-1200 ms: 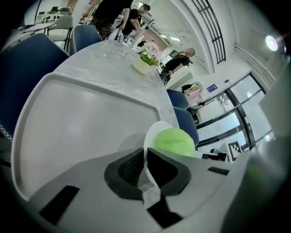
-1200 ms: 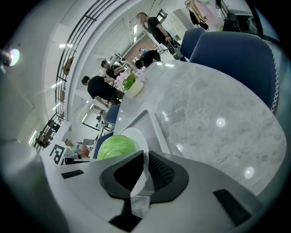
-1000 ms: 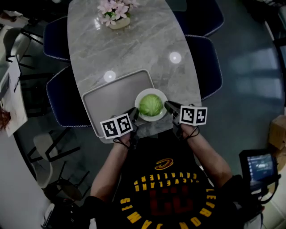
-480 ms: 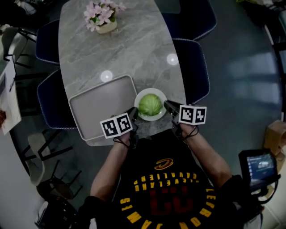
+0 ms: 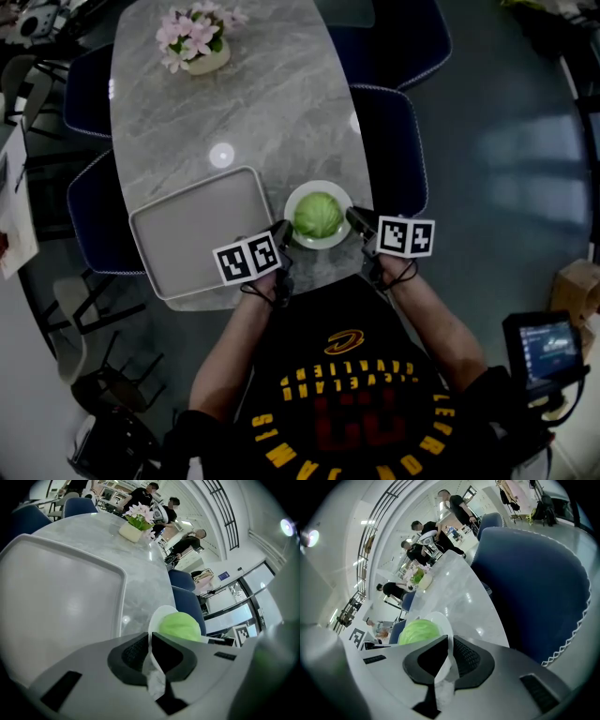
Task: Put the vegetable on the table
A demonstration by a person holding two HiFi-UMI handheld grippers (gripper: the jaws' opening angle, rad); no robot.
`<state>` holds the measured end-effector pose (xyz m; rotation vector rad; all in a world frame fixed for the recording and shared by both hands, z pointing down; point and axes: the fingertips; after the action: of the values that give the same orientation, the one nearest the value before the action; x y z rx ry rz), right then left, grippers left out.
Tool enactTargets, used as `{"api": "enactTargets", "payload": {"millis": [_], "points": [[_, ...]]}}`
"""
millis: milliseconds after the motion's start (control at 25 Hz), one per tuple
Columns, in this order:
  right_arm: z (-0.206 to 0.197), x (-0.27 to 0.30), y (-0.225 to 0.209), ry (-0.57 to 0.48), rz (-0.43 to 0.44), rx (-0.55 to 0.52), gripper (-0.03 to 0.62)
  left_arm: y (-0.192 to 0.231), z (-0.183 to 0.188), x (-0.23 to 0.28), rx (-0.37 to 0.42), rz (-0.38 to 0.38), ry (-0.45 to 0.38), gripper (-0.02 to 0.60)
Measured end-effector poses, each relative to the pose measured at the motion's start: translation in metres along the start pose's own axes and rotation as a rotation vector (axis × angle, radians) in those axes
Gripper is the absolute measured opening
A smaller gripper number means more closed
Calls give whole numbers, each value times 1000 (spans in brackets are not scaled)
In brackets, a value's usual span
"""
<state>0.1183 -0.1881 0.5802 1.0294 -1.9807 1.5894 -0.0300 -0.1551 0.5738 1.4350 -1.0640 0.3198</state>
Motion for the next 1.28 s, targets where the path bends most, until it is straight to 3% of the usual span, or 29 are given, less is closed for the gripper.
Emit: {"api": "enactTargets", "payload": {"millis": [1280], "points": [[18, 28, -58, 46, -67, 18, 41, 6, 4, 65, -11, 88, 56, 28]]}}
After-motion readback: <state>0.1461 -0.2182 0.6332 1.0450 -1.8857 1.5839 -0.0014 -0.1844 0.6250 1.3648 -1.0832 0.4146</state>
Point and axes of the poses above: the fingertips, and each gripper's own axes: x forward along the fingers, y to its left, z out of its top, and after that the axes turned 2 degrees about y, right-handed
